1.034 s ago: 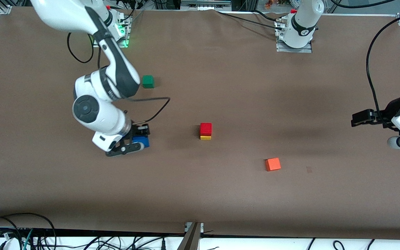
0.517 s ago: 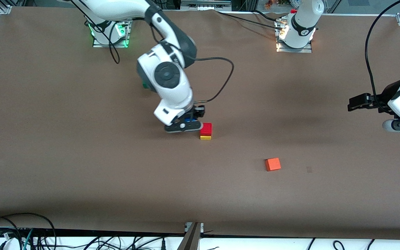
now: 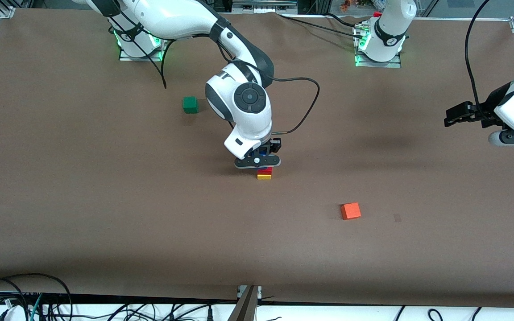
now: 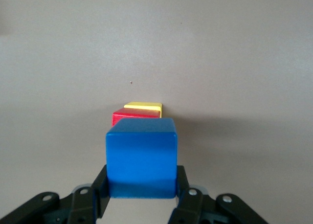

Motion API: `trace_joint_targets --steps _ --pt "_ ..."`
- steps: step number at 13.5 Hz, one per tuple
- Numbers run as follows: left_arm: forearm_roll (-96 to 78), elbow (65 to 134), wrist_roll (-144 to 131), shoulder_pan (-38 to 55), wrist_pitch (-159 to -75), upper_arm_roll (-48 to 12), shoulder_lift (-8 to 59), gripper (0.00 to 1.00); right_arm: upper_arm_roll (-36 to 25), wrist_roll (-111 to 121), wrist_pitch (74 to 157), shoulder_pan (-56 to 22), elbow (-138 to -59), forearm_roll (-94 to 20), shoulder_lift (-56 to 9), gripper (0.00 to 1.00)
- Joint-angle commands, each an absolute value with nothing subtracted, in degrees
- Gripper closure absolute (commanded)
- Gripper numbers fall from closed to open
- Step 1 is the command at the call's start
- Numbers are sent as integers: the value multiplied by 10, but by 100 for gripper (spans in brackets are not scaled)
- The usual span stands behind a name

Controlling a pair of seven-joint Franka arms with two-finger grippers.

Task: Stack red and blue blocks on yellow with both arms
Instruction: 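Lower the blue cube onto the red cube and open the right gripper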

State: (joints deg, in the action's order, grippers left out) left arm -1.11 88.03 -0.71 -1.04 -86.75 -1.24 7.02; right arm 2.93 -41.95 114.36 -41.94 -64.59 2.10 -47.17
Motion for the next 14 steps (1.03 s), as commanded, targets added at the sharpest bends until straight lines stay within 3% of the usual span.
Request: trace_joint_targets --steps 1,13,14 --pt "-19 889 -4 -14 -878 -11 64 0 23 -439 1144 -435 -621 39 -489 75" --pt "-25 875 3 -29 -881 -11 76 0 19 -454 1166 -445 -621 50 -500 71" --pt "-26 875 3 -29 -881 -11 76 0 19 -454 1167 -445 -621 51 -501 62"
